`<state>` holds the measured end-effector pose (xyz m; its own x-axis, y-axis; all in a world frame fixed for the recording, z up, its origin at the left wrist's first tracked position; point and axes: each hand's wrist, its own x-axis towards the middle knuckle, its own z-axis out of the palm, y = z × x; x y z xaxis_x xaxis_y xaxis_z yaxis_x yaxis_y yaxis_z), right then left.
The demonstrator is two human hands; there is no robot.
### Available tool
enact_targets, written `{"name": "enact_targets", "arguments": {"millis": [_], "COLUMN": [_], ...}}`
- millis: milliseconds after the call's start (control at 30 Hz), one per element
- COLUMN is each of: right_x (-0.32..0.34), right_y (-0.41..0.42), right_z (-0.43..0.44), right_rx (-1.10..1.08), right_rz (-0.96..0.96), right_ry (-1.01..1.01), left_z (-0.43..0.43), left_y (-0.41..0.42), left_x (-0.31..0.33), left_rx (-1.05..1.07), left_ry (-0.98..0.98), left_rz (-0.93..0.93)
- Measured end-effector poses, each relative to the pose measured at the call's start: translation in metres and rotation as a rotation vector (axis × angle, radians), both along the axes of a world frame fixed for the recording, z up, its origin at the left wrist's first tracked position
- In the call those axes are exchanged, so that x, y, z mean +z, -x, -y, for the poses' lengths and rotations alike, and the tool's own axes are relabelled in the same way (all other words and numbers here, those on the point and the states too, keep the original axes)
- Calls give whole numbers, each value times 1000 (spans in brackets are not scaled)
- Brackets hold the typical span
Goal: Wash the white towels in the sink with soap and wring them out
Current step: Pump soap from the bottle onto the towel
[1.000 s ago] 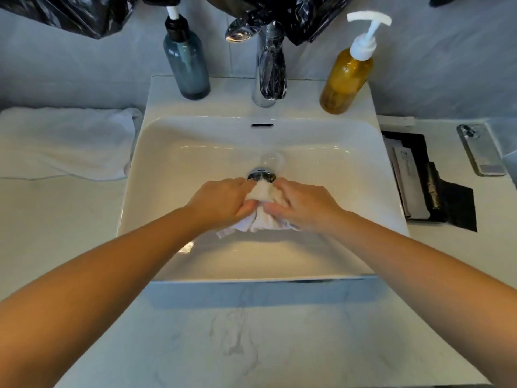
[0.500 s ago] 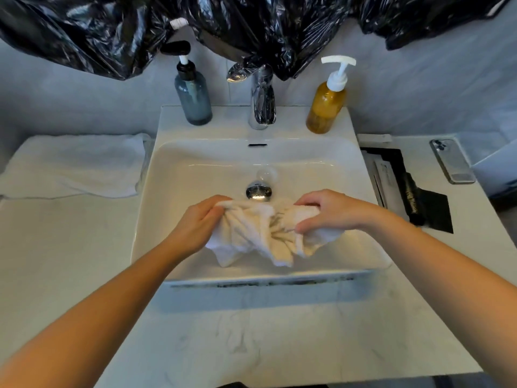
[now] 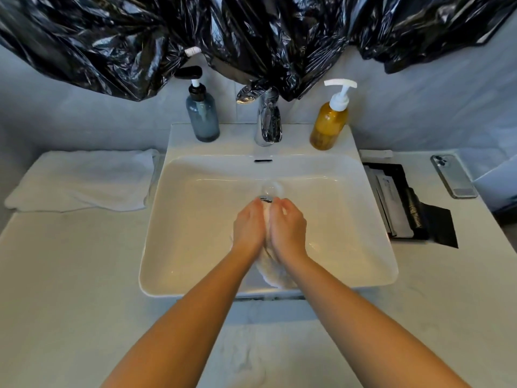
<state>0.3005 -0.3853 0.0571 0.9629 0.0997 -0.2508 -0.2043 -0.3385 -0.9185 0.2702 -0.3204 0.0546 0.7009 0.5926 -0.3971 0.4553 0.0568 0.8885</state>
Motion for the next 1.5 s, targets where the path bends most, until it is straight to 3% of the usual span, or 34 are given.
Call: {"name": "enact_targets", "arguments": {"millis": [100, 167, 233, 367, 433, 533, 667, 800, 933, 1033, 1133, 1200, 1267, 1333, 1367, 1433, 1500], "right_x": [-6, -2, 5, 12, 10, 6, 1, -6, -5, 9, 22, 21, 21, 14, 12, 12, 12], "right_y": [-21, -29, -31, -17, -2, 7, -16, -33, -58, -70, -70, -71, -68, -67, -64, -53, -44], "right_z": [6, 14, 23, 41, 33, 9, 4, 14, 47, 78, 89, 88, 87, 88, 88, 87, 80], "right_rx": [57, 160, 195, 209, 186, 31, -52, 127, 239, 676, 1034, 1080, 1010, 926, 882, 768, 567], "right_rz": [11, 25, 24, 58, 38, 72, -23, -25, 2, -71, -38, 90, 179, 136, 57, -66, -85], "right_ry": [52, 58, -19, -241, -281, -149, -21, 29, -12, 163, 591, 815, 866, 668, 492, 107, -137], "left_z": [-9, -18, -25, -36, -28, 2, 3, -17, -45, -63, -69, -73, -77, -80, -81, -79, -69], "left_y": [1, 3, 2, -6, -13, -15, -10, -6, 0, 2, 5, 6, 9, 14, 16, 23, 27], "left_x": [4, 1, -1, -2, 1, 2, 2, 5, 22, 28, 32, 31, 26, 21, 18, 18, 23], "left_rx": [-193, -260, -201, 112, 109, 58, -38, -278, -225, -359, -608, -817, -958, -1012, -990, -817, -587], "left_ry": [-214, -208, -166, -131, -24, 70, -23, -127, -136, -260, -437, -604, -716, -737, -692, -475, -222], "left_rz": [-85, -78, -30, 125, 175, 149, 0, -61, 7, 21, 138, 171, 5, -219, -220, -35, 171]}}
